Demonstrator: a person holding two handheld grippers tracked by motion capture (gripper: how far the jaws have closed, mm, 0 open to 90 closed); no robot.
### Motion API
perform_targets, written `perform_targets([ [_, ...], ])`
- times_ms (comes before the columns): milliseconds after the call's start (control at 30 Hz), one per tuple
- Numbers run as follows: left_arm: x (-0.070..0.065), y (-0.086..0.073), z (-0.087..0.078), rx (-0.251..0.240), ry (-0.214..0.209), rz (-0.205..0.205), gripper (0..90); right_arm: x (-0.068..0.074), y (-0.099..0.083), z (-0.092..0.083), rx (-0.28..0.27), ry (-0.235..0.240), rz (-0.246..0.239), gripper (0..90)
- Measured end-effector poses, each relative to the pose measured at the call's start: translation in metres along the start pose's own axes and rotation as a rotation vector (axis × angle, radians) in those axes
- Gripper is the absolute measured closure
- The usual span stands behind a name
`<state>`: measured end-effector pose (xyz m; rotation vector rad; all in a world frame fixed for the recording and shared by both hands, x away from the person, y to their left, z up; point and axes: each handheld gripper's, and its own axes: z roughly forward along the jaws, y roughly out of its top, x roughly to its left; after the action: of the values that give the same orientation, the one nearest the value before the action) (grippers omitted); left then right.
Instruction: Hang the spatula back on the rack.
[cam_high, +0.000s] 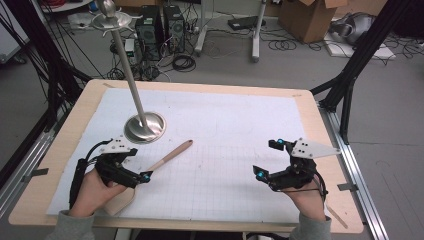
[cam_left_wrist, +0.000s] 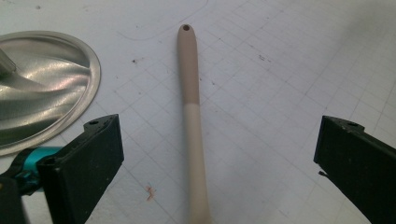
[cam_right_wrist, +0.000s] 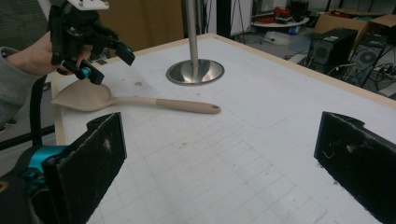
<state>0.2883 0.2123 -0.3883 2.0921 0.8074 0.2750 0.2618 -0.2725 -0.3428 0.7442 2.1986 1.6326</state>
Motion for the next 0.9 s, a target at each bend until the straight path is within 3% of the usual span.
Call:
perform_targets([
  [900, 0.007, -0.005, 0.027, 0.077, 0.024, -0.012, 3.5, 0.001, -0.003, -0.008, 0.003, -0.013, 0.004, 1.3],
])
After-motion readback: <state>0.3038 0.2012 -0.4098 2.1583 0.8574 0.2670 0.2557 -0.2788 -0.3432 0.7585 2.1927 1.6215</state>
